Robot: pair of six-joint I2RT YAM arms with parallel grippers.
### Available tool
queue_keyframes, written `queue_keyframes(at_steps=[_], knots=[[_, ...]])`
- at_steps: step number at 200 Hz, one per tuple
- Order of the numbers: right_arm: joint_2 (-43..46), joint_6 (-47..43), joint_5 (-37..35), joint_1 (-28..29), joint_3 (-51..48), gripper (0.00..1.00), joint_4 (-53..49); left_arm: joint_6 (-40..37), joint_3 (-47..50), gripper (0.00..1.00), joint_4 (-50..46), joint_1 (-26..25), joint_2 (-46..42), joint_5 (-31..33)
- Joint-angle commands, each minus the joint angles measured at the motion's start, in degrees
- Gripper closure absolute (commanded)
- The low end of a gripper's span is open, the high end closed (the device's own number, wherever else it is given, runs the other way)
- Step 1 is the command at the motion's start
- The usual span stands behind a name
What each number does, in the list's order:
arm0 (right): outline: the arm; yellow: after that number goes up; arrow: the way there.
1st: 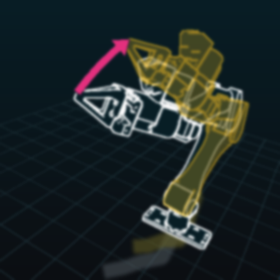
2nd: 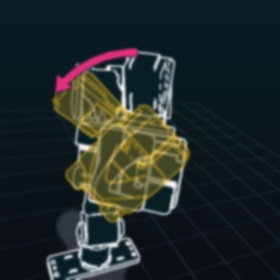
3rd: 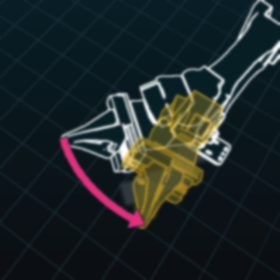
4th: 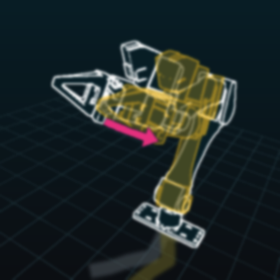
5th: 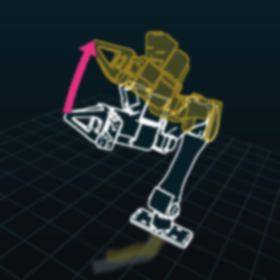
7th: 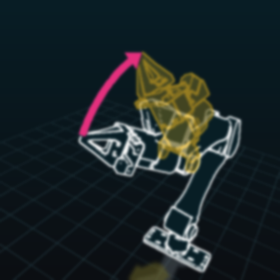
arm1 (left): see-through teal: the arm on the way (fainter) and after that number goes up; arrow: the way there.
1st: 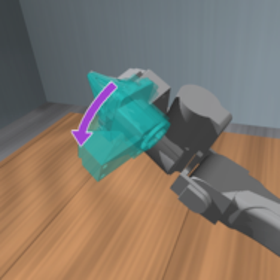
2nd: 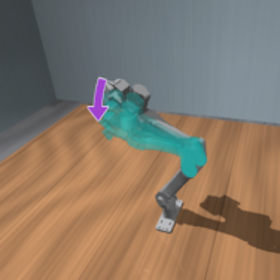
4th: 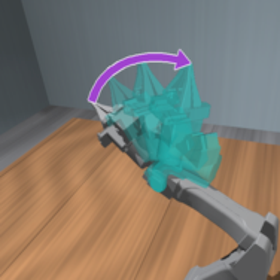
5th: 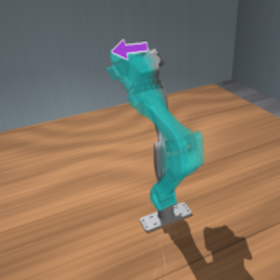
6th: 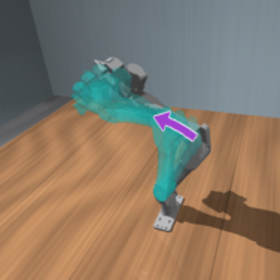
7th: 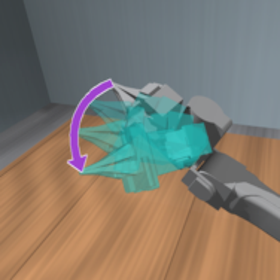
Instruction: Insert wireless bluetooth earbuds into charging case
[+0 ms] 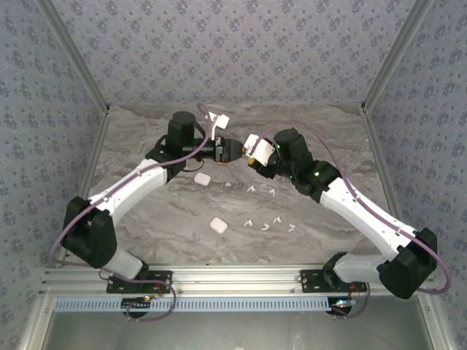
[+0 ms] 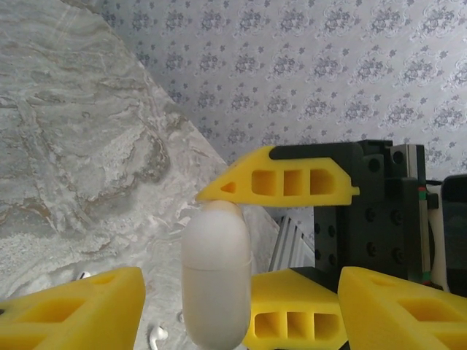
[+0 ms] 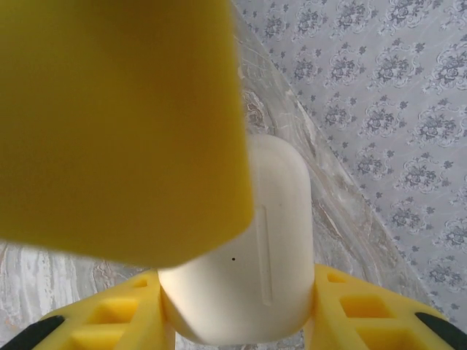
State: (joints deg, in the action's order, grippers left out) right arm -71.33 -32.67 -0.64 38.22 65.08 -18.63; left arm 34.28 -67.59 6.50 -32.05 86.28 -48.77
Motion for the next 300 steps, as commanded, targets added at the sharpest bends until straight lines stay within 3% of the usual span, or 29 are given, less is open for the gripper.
queue_keyframes(at_steps=[1,59,146,160,174,198,203,220,253,300], knots=[[1.28,-0.04,0.90,-0.33,1.98,0.57,-0.26,0.26,-1.38,0.34,2.70,-1.18,0.72,-2.18],[0.93,1.38,1.41,-1.59,2.76,0.57,-1.05,0.04,-0.83,0.56,3.91,-1.43,0.84,-3.99],[1.19,0.77,3.64,-1.66,2.70,0.55,-1.96,3.12,-1.14,0.74,8.08,-2.09,3.20,-3.70],[1.46,0.76,4.08,-1.83,2.74,0.53,-2.88,2.96,-1.03,0.77,8.21,-2.12,3.08,-3.50],[2.12,1.83,5.58,-2.57,4.61,0.44,-3.84,2.64,-0.81,0.79,8.23,-2.10,2.87,-2.98],[4.14,5.02,10.91,-5.14,4.47,0.26,-5.74,1.29,0.12,0.86,8.58,-2.08,1.96,-0.73],[4.77,6.27,12.35,-6.01,4.17,0.19,-5.94,0.92,0.45,0.88,8.92,-2.08,1.68,-0.22],[7.02,11.09,22.55,-11.21,1.92,0.00,-5.41,0.61,2.85,0.94,13.20,-2.16,0.65,2.21],[10.19,22.60,40.81,-20.77,-1.96,0.00,0.62,-0.89,8.83,1.00,24.97,-2.96,-1.34,6.62],[10.60,36.63,48.63,-23.78,-5.99,0.00,12.46,-8.16,14.45,1.00,35.54,-6.31,-4.30,10.69]])
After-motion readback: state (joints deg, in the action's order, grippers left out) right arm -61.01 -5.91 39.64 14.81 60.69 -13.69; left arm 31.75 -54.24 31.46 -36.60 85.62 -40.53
